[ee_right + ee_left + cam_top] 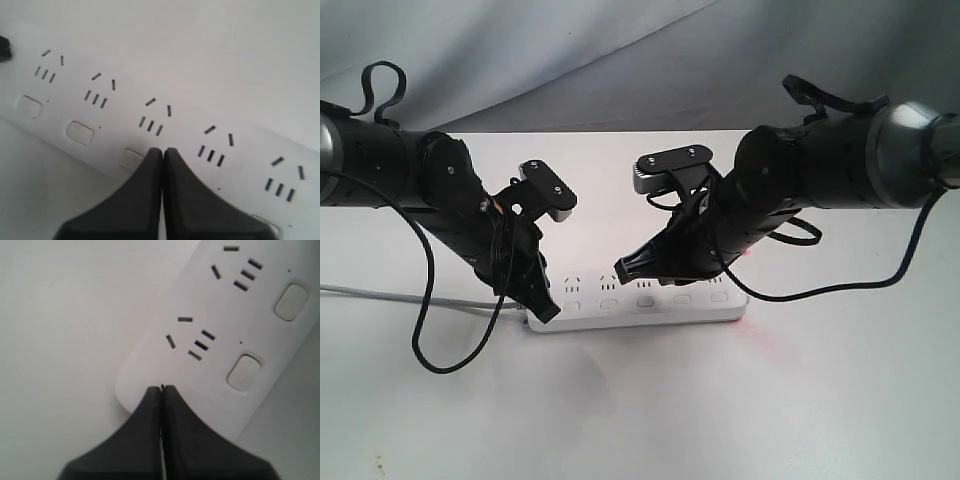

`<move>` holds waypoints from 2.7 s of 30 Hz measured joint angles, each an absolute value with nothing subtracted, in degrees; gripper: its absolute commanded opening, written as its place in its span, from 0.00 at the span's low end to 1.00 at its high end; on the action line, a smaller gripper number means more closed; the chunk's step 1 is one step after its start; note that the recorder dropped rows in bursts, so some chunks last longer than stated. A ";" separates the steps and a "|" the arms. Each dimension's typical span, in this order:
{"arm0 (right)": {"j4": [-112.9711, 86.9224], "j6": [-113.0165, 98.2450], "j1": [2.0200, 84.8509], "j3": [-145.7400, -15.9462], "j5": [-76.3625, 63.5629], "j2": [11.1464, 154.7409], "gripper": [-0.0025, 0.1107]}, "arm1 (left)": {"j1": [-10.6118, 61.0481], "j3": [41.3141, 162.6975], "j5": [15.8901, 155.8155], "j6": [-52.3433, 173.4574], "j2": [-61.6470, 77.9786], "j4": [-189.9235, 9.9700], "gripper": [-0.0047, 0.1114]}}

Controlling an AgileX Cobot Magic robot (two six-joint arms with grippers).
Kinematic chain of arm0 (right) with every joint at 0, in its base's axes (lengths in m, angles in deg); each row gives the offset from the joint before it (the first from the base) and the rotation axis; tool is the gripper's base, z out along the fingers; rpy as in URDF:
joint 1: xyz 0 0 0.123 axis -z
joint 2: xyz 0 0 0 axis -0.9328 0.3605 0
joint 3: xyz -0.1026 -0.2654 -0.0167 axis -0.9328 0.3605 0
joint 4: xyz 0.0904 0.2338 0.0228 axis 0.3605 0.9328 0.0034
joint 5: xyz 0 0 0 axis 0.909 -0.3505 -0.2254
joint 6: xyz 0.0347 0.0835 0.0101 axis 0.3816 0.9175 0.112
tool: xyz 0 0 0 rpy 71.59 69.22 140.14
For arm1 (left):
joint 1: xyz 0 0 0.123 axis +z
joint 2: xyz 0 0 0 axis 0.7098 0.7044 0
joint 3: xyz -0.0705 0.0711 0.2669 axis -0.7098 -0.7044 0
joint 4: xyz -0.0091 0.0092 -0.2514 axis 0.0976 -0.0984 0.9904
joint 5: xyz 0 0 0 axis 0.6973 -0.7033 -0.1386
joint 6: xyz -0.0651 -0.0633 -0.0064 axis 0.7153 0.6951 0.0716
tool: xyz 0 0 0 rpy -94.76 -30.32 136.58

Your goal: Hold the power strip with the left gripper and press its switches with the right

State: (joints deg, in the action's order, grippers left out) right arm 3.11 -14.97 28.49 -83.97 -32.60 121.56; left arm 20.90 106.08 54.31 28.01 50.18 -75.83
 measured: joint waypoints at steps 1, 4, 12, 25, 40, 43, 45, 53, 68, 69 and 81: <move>4.62 -16.24 28.49 -83.97 -32.60 121.84 0.02 | 20.90 106.08 54.31 28.01 50.18 -75.83 0.04; 6.82 -18.20 28.49 -83.97 -32.60 122.88 0.02 | 20.90 106.08 54.31 28.01 50.18 -75.83 0.04; 8.87 -19.36 28.49 -83.97 -32.35 124.90 0.02 | 20.90 106.08 54.31 28.01 50.18 -75.83 0.04; 10.61 -20.76 26.71 -83.97 -31.51 124.90 0.02 | 20.90 106.08 54.31 28.01 50.18 -75.83 0.04; 10.20 -20.84 26.16 -84.09 -28.88 126.32 0.02 | 20.90 106.08 54.19 28.01 50.18 -75.83 0.04; 10.30 -20.84 26.16 -84.43 -28.35 127.27 0.02 | 20.90 106.08 54.19 28.01 50.18 -75.83 0.04; 9.35 -19.87 26.04 -84.70 -28.35 127.36 0.02 | 20.90 106.08 54.19 28.01 50.18 -75.83 0.04; -2.77 -8.06 25.61 -84.96 -30.32 126.88 0.02 | 20.90 106.08 54.30 28.01 50.18 -75.83 0.04; -2.77 -7.71 25.61 -85.00 -31.70 126.88 0.02 | 20.90 106.08 54.30 28.01 50.18 -75.83 0.04; -2.77 -7.72 25.61 -85.00 -31.74 126.88 0.02 | 20.90 106.08 54.30 28.01 50.18 -75.83 0.04; -2.24 -6.69 25.61 -85.83 -32.74 128.58 0.02 | 20.90 106.08 54.30 28.01 50.18 -75.83 0.04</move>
State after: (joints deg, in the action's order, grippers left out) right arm -2.24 -6.69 25.61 -85.83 -32.74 128.58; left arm 20.90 106.08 54.30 28.01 50.18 -75.83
